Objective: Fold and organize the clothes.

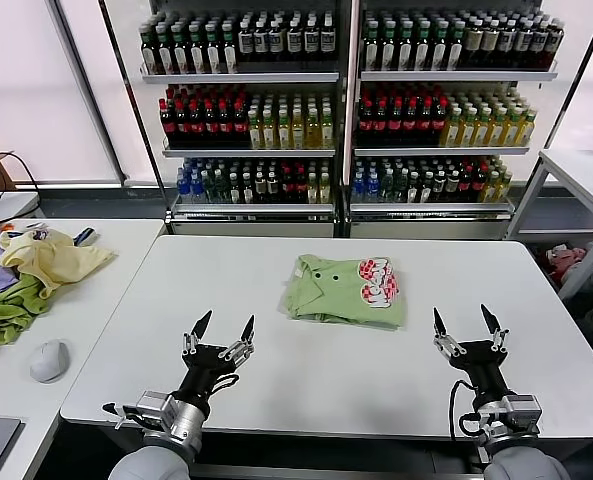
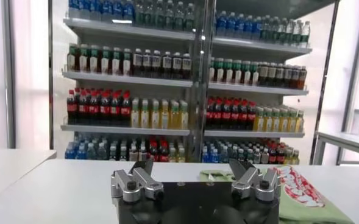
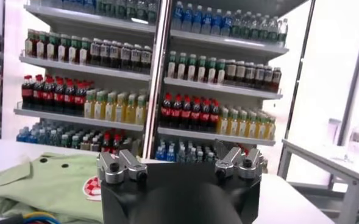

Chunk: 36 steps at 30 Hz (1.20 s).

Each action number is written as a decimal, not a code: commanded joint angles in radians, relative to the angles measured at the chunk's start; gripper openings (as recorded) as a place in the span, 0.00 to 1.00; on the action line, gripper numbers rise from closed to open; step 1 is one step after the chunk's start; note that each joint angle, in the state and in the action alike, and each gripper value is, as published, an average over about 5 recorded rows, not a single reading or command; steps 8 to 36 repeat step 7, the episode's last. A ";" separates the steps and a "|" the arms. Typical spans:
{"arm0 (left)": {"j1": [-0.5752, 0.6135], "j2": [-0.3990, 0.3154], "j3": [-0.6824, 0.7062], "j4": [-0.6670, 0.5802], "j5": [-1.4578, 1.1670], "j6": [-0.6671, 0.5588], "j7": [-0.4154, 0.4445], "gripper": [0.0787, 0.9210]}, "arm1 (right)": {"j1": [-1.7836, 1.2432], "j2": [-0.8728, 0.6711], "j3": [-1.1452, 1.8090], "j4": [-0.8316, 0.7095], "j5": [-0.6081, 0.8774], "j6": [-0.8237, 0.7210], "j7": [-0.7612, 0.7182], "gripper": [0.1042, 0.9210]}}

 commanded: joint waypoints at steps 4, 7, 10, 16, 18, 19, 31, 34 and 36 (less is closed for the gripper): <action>0.009 -0.001 -0.020 -0.001 0.007 -0.003 0.016 0.88 | -0.039 0.006 -0.006 0.035 -0.029 0.028 0.042 0.88; 0.008 -0.002 -0.023 0.001 0.009 -0.005 0.018 0.88 | -0.039 0.006 -0.009 0.037 -0.034 0.027 0.039 0.88; 0.008 -0.002 -0.023 0.001 0.009 -0.005 0.018 0.88 | -0.039 0.006 -0.009 0.037 -0.034 0.027 0.039 0.88; 0.008 -0.002 -0.023 0.001 0.009 -0.005 0.018 0.88 | -0.039 0.006 -0.009 0.037 -0.034 0.027 0.039 0.88; 0.008 -0.002 -0.023 0.001 0.009 -0.005 0.018 0.88 | -0.039 0.006 -0.009 0.037 -0.034 0.027 0.039 0.88; 0.008 -0.002 -0.023 0.001 0.009 -0.005 0.018 0.88 | -0.039 0.006 -0.009 0.037 -0.034 0.027 0.039 0.88; 0.008 -0.002 -0.023 0.001 0.009 -0.005 0.018 0.88 | -0.039 0.006 -0.009 0.037 -0.034 0.027 0.039 0.88; 0.008 -0.002 -0.023 0.001 0.009 -0.005 0.018 0.88 | -0.039 0.006 -0.009 0.037 -0.034 0.027 0.039 0.88; 0.008 -0.002 -0.023 0.001 0.009 -0.005 0.018 0.88 | -0.039 0.006 -0.009 0.037 -0.034 0.027 0.039 0.88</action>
